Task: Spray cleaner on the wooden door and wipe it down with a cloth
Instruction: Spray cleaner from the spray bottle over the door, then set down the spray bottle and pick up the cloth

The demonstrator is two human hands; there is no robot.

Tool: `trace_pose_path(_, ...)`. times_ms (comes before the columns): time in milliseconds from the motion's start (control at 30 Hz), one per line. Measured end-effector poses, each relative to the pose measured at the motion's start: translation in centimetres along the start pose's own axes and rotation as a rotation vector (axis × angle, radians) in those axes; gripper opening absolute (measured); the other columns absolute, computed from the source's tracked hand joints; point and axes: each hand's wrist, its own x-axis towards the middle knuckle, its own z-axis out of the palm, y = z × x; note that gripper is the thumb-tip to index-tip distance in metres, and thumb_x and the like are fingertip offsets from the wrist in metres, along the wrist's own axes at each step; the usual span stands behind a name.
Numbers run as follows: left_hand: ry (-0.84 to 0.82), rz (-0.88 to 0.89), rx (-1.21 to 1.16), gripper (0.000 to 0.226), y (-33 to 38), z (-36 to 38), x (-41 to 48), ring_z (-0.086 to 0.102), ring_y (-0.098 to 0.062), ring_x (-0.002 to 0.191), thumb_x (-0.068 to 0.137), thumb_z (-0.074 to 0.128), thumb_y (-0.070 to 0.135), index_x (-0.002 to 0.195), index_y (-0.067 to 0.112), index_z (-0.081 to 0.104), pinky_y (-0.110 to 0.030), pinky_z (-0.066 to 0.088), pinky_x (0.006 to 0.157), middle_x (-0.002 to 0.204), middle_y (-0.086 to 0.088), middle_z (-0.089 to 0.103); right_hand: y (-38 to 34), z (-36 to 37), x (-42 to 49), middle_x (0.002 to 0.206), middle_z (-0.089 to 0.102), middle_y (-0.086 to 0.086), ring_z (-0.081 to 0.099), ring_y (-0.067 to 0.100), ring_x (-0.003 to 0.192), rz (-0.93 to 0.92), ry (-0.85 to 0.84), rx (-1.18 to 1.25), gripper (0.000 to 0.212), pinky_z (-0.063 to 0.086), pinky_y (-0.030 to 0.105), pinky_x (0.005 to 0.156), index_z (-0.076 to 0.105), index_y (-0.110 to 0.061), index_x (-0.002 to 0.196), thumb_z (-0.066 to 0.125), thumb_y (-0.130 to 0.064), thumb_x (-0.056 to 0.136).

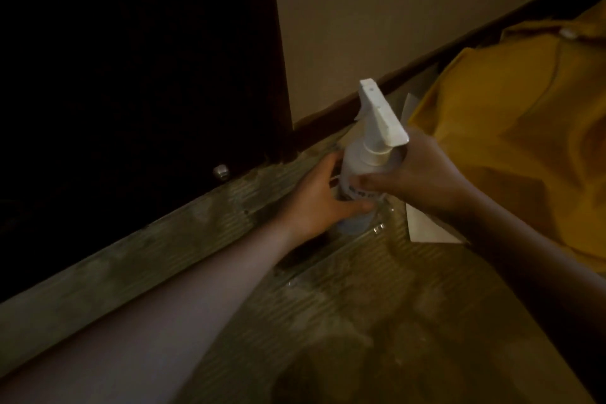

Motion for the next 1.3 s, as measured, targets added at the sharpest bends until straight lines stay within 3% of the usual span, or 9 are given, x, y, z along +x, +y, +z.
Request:
trace_pose_path(100,0.006,0.033,-0.015,0.068,-2.8,0.0,3.4,0.050,0.008,0.106,0.070,0.079,0.012,0.110,0.049,0.037,-0.011,0.047,0.082,0.111,0.026,0.050,2.2,0.1,3.1,0.109,0.062,-0.005,0.061,0.007,0.098,-0.019,0.001,-0.020,0.066,0.054,0.027,0.078,0.052,-0.016,0.122,0.081,-0.026,0.064)
trace_pose_path(433,0.087,0.142,-0.072,0.067,-7.1,0.2,5.9,0.055,0.001,0.108,0.067,0.081,0.018,0.117,0.041,0.043,-0.020,0.051,0.085,0.119,0.017,0.055,5.1,1.9,5.2,0.107,0.064,-0.005,0.064,0.005,0.095,-0.127,0.041,0.056,0.069,0.057,0.031,0.077,0.051,-0.018,0.123,0.079,-0.032,0.061)
trace_pose_path(700,0.110,0.222,-0.035,0.070,-8.8,0.9,4.5,0.051,-0.002,0.116,0.066,0.082,0.023,0.119,0.046,0.043,-0.030,0.050,0.092,0.125,0.019,0.052,6.5,3.7,2.5,0.106,0.064,-0.002,0.064,0.009,0.096,-0.202,0.089,0.187,0.063,0.057,0.032,0.077,0.050,-0.022,0.120,0.081,-0.015,0.065)
trace_pose_path(800,0.096,0.195,-0.070,0.074,-9.3,1.1,4.4,0.051,-0.004,0.117,0.066,0.082,0.023,0.129,0.031,0.043,-0.028,0.048,0.093,0.128,0.011,0.052,6.9,4.2,2.0,0.106,0.064,-0.003,0.064,0.007,0.095,-0.221,0.132,0.215,0.066,0.056,0.026,0.073,0.049,-0.019,0.123,0.080,-0.011,0.066)
trace_pose_path(867,0.089,0.159,-0.062,0.073,-9.8,0.8,4.2,0.049,-0.003,0.118,0.063,0.082,0.029,0.125,0.034,0.044,-0.022,0.045,0.094,0.126,0.012,0.052,7.2,4.3,1.7,0.109,0.062,-0.003,0.063,0.007,0.097,-0.223,0.138,0.226,0.069,0.056,0.026,0.075,0.046,-0.019,0.127,0.080,-0.012,0.067)
trace_pose_path(967,0.142,0.052,-0.005,0.058,-10.6,-0.3,3.4,0.048,-0.003,0.117,0.061,0.078,0.033,0.109,0.040,0.047,-0.009,0.039,0.086,0.117,0.018,0.052,7.6,4.1,0.8,0.120,0.055,-0.009,0.056,0.002,0.107,-0.187,0.131,0.180,0.085,0.053,0.024,0.084,0.038,-0.024,0.133,0.082,-0.027,0.061)
trace_pose_path(1067,0.252,-0.038,0.128,0.044,-12.4,-2.7,2.2,0.046,-0.003,0.113,0.074,0.075,0.021,0.108,0.031,0.050,-0.018,0.035,0.090,0.115,0.014,0.052,8.1,4.7,-0.3,0.137,0.041,-0.008,0.043,0.009,0.125,-0.042,0.181,0.243,0.113,0.044,0.036,0.100,0.023,-0.025,0.141,0.080,-0.053,0.048)
trace_pose_path(1167,0.342,-0.084,0.152,0.034,-14.5,-5.3,0.7,0.052,-0.010,0.108,0.076,0.073,0.014,0.100,0.030,0.053,-0.020,0.039,0.086,0.106,0.011,0.056,10.2,5.9,-1.6,0.129,0.041,-0.007,0.043,0.012,0.121,0.155,0.166,0.154,0.087,0.044,0.035,0.096,0.028,-0.024,0.131,0.079,-0.043,0.063)
trace_pose_path(1300,0.366,-0.124,0.268,0.029,-16.2,-7.2,-0.9,0.055,-0.013,0.095,0.080,0.070,0.010,0.101,0.022,0.055,-0.016,0.042,0.073,0.093,0.013,0.056,11.5,7.3,-1.9,0.110,0.056,-0.006,0.056,0.007,0.099,0.260,-0.236,-0.161,0.035,0.050,0.028,0.082,0.046,-0.027,0.111,0.067,-0.030,0.083)
